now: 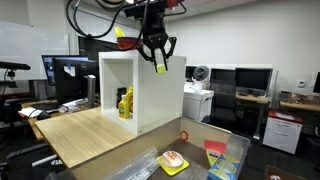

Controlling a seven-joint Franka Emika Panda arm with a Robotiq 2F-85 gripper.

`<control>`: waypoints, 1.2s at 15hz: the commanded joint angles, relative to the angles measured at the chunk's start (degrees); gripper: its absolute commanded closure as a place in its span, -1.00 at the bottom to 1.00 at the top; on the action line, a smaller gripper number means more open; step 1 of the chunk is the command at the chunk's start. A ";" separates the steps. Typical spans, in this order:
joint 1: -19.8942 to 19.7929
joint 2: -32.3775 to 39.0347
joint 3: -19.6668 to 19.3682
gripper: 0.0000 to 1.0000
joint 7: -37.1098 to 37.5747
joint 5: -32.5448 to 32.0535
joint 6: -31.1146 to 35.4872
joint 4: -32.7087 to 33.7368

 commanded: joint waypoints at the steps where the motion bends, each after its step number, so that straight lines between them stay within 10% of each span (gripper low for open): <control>1: 1.09 -1.94 0.01 0.85 -1.30 -0.45 -1.95 0.18; 18: 4.96 -5.15 1.64 0.85 -1.04 -0.73 -6.85 3.37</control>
